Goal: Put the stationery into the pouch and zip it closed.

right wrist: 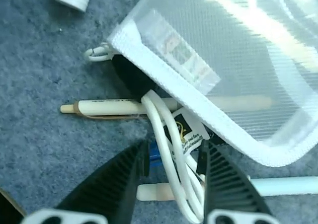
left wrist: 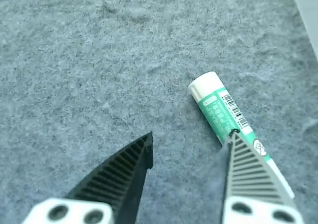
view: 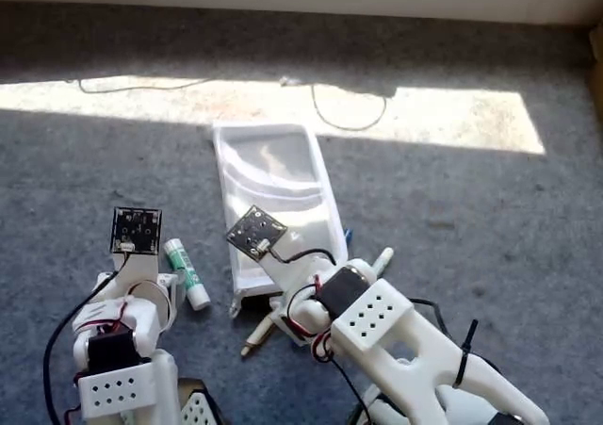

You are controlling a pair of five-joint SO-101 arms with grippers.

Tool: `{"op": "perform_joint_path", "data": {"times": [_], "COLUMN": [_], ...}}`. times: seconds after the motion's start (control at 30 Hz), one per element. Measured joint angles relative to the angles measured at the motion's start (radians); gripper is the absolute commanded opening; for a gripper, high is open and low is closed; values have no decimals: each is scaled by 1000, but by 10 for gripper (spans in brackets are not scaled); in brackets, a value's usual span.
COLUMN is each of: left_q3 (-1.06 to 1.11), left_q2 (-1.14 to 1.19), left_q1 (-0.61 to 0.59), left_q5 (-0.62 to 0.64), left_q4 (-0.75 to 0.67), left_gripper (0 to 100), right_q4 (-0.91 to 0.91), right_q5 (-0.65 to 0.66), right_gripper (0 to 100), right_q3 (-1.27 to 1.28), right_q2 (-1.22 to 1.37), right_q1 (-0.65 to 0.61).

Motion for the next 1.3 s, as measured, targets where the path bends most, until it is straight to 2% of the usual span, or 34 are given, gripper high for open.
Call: {"op": "perform_joint_path", "data": {"times": [0.47, 0.77, 0.93, 1.17, 1.3], "left_q3": [0, 0, 0, 0, 0], "left_q2": [0, 0, 0, 0, 0], "left_q1": [0, 0, 0, 0, 0], "left_q5": [0, 0, 2, 2, 2], "left_q4": [0, 0, 0, 0, 0], "left_gripper": [236, 235, 235, 235, 235], "right_q4": [-49, -49, -46, 48, 97], "right_q5": [0, 0, 0, 0, 9], "right_gripper": [165, 5, 5, 5, 5], "right_q3": [0, 0, 0, 0, 0], "right_q2": [147, 153, 153, 149, 57], "right_q1": [0, 2, 2, 2, 41]}}
